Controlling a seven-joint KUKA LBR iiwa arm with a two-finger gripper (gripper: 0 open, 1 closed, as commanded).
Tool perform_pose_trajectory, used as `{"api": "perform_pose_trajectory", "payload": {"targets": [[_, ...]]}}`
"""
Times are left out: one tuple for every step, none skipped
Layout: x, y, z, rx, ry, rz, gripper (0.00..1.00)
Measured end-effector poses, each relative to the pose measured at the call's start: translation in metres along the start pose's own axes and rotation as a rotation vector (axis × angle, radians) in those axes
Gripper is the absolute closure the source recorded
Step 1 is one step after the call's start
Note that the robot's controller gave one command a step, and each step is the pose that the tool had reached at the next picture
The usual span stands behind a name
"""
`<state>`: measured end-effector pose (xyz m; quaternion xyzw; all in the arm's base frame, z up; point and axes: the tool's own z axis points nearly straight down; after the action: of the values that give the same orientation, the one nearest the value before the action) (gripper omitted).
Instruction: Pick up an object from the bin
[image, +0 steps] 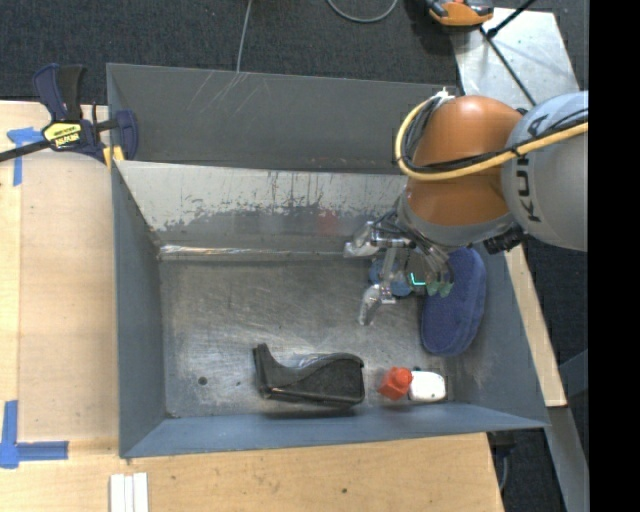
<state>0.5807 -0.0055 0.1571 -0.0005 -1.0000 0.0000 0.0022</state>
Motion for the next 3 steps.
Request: {"api": "perform_pose_trajectory", "payload": {"targets": [[0.077,-0.034,0.019,0.001,0.002,-0.089,0.0],[0.014,0.004,0.084,0.003,-0.01,-0.184,0.0],[0.077,-0.039,-0.001,0.003,-0.01,-0.327,0.0]]}}
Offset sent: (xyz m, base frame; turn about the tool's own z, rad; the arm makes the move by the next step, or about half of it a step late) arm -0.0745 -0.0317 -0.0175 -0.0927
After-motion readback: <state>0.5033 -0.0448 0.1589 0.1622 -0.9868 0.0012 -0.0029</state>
